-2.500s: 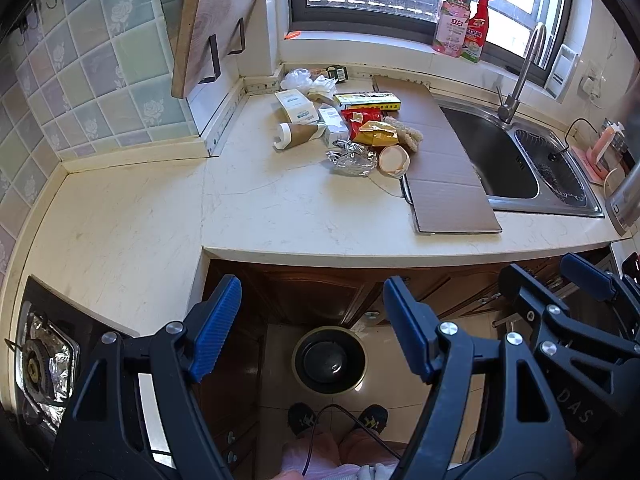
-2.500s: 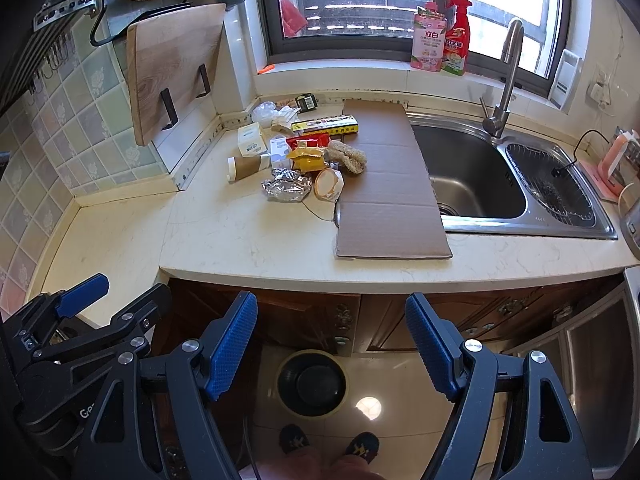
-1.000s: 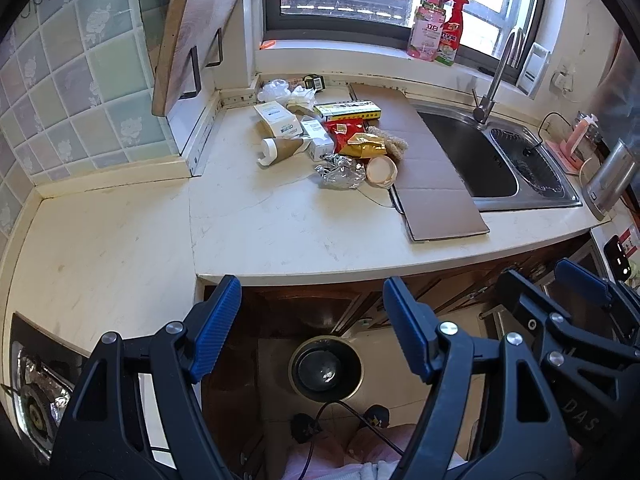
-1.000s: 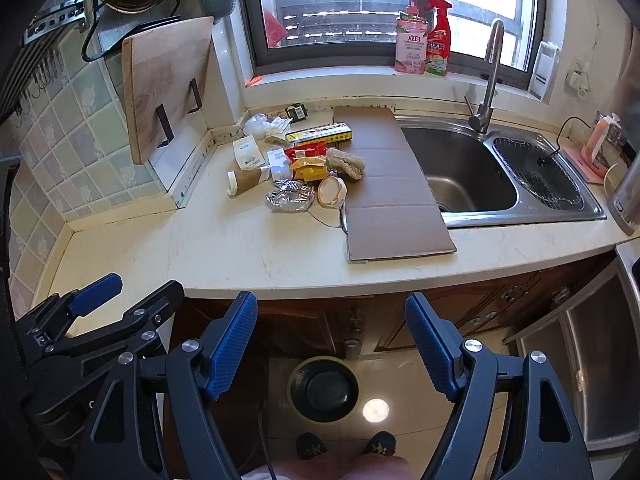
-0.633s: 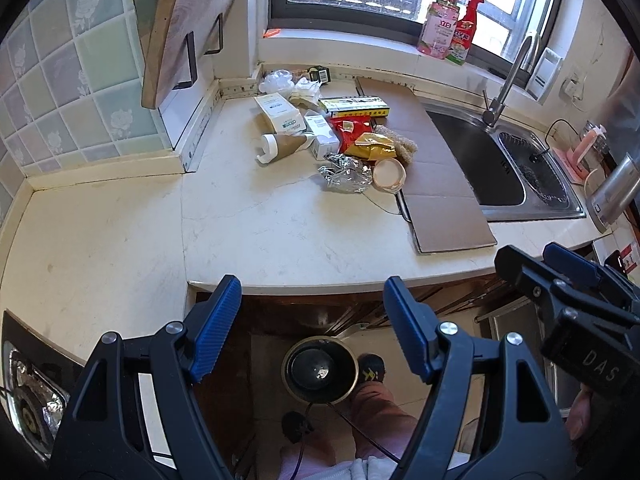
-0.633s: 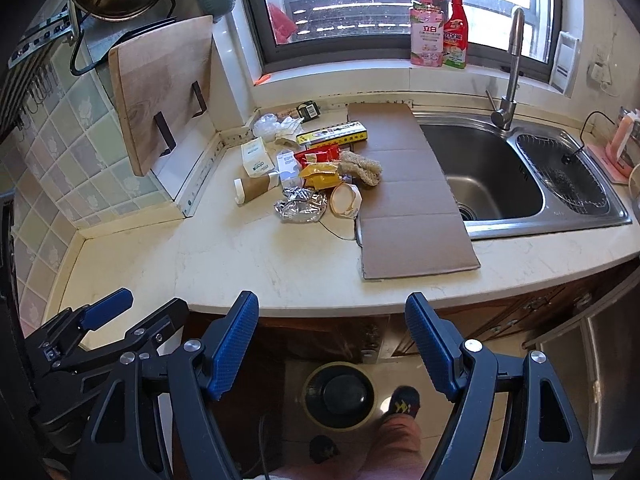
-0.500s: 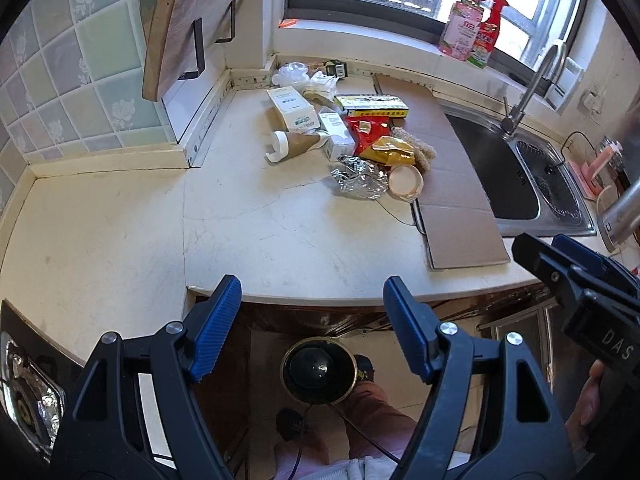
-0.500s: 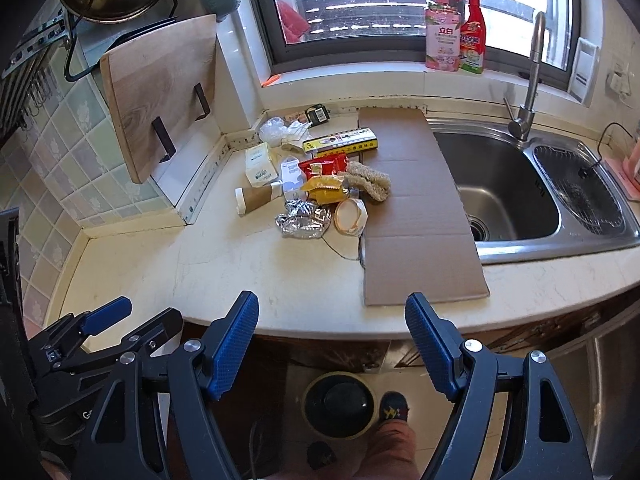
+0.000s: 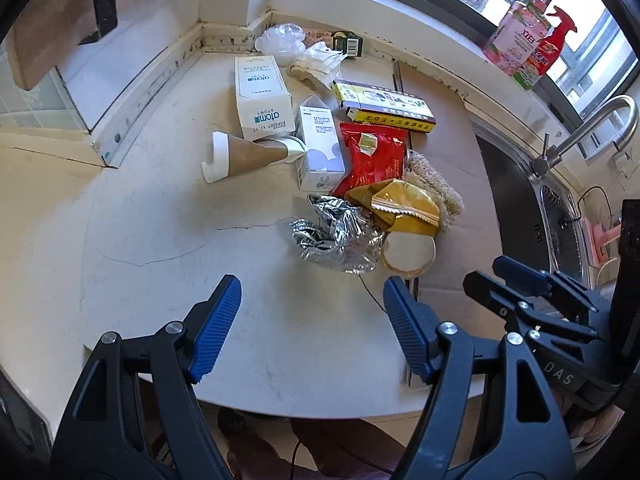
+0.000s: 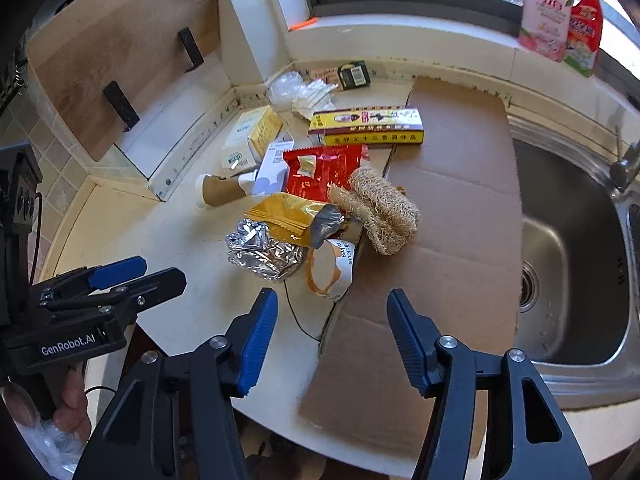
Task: Collect trash
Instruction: 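Grasp the crumpled foil with the left gripper while the right gripper grasps the white paper cup, then carry the foil and paper cup down over the floor trash bin, then open both grippers to drop the foil and paper cup into the bin, then raise both tools back up toward the counter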
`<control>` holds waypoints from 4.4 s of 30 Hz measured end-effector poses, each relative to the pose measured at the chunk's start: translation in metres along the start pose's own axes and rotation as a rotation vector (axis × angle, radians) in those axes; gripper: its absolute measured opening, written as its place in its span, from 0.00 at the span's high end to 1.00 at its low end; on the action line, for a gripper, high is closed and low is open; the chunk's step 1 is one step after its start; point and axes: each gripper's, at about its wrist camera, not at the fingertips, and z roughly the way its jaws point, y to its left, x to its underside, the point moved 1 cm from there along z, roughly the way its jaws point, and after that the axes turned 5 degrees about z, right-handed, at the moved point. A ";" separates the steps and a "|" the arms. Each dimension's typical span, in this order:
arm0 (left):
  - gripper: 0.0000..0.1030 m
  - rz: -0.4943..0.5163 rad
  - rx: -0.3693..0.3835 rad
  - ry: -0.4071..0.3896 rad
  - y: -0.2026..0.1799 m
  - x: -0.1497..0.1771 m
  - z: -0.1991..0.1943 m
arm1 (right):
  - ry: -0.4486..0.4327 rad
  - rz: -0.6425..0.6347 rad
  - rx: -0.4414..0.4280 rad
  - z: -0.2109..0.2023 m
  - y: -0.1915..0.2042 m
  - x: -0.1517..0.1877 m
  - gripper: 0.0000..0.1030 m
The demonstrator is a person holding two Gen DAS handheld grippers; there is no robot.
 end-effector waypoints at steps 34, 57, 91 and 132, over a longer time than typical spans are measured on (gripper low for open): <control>0.50 -0.153 0.084 0.042 0.009 -0.017 0.090 | 0.116 -0.132 -0.201 0.104 0.010 -0.013 0.81; 0.50 -0.039 0.021 -0.076 0.031 0.068 -0.047 | -0.014 -0.143 -0.117 0.009 0.056 0.045 0.81; 0.50 0.217 0.050 0.209 0.060 0.333 0.037 | 0.183 0.160 0.074 0.058 0.095 0.365 0.81; 0.20 0.136 -0.105 0.342 0.125 0.380 0.214 | 0.293 0.142 -0.015 0.286 0.044 0.425 0.52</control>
